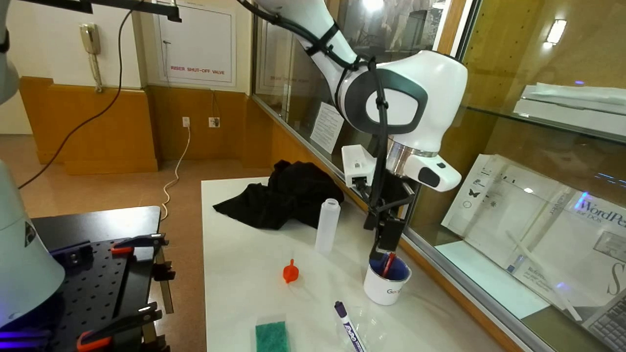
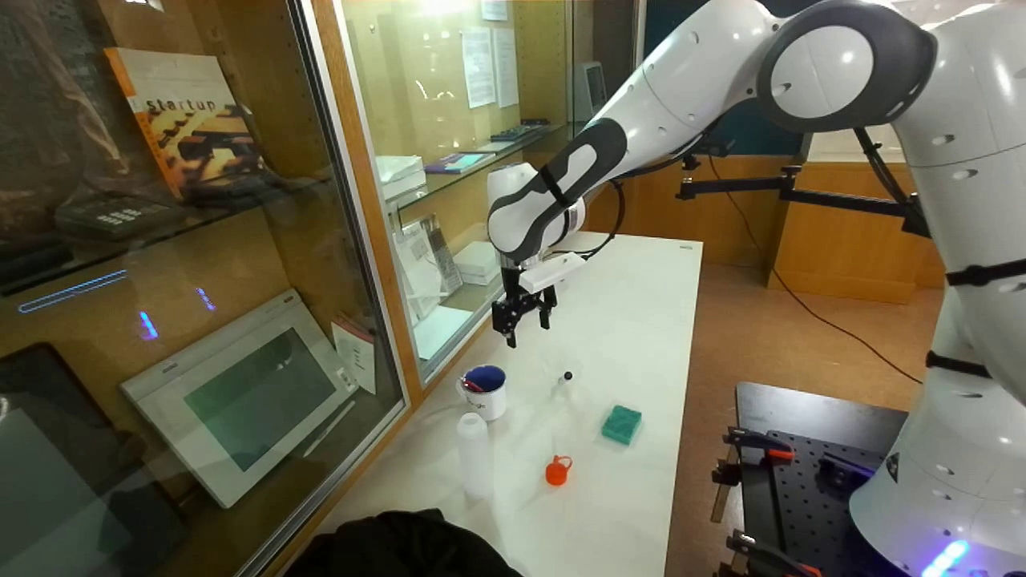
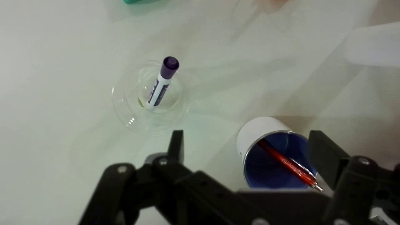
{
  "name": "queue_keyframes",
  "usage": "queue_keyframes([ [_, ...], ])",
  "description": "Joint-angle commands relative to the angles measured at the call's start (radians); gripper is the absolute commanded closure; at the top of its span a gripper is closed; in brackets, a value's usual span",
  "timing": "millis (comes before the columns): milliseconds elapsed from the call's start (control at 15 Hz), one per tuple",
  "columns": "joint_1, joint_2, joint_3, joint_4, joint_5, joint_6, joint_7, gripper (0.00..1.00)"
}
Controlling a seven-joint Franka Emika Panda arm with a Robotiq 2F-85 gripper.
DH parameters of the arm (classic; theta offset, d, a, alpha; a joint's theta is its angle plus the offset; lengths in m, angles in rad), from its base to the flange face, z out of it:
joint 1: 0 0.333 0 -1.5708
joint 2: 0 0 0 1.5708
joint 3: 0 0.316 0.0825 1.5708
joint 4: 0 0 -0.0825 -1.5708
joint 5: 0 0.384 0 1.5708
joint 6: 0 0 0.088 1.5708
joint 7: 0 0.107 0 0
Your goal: Remove the marker and pen from the white cup and put them in the plastic cup
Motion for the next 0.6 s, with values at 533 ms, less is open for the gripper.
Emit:
queue_keyframes([
  [533, -0.070, 0.133, 0.076, 0.056, -0.079, 0.302, -0.354, 0.00],
])
